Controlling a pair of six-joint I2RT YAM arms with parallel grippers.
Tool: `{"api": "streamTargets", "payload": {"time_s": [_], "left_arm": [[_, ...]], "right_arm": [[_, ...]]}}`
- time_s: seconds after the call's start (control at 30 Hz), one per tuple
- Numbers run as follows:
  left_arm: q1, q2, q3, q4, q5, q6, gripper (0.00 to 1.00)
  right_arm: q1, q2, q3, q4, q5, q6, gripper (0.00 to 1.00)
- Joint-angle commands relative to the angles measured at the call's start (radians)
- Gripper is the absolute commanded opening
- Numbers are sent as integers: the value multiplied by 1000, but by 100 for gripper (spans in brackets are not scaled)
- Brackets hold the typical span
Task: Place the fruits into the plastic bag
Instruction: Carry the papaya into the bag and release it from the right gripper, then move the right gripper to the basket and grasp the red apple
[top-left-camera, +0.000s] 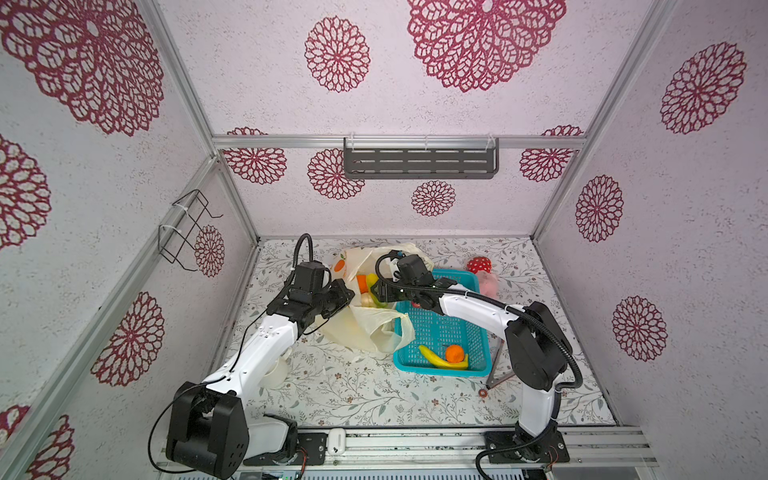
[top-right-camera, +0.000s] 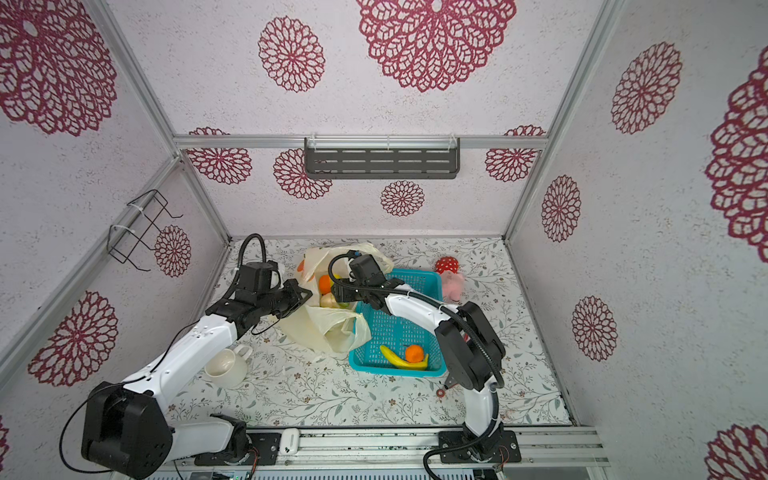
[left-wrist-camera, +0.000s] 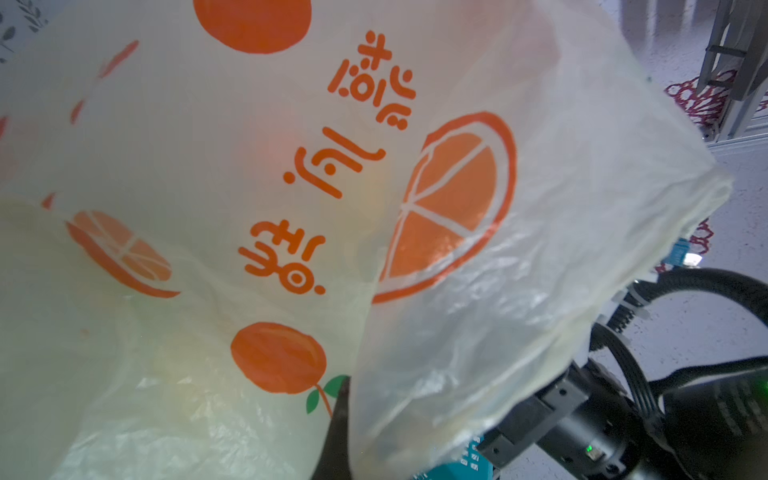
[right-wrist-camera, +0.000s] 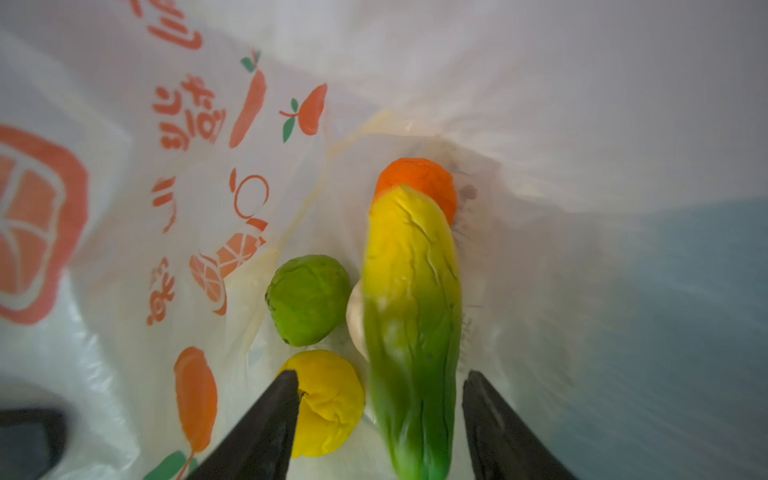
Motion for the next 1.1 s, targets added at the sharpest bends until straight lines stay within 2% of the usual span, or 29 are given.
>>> {"api": "streamTargets", "payload": {"time_s": [0.0,0.13,0.33,0.47,0.57,0.63,0.73,0.83,1.07], "left_arm": [[-5,-18,-5,-5,-14,7,0],[-6,-13,-5,-2,-13,7,0],[-6,-1,-3,10,-7,6,0],[-6,6,0,13,-3,10,0],[-6,13,3,15,-2,12,0],[-5,19,5,19,0,11,0],[-6,27,10,19,5,9,0],[-7,27,13,19,8,8,0],[-7,9,11,4,-5,16,0]], "right_arm": [[-12,-59,-21,24,-19,22,69],[-18,-162,-103,74,-33,2,69],[-34,-391,-314,163,-52,-24,70],[-68,-533,-447,122,65,-3,71],[-114,-583,-514,61,147,18,72],[-149,-580,-535,36,180,39,73],[-210,-515,-527,41,135,71,73],[-245,-394,-454,34,45,75,74],[-246,-109,-238,-32,-62,57,76]]}}
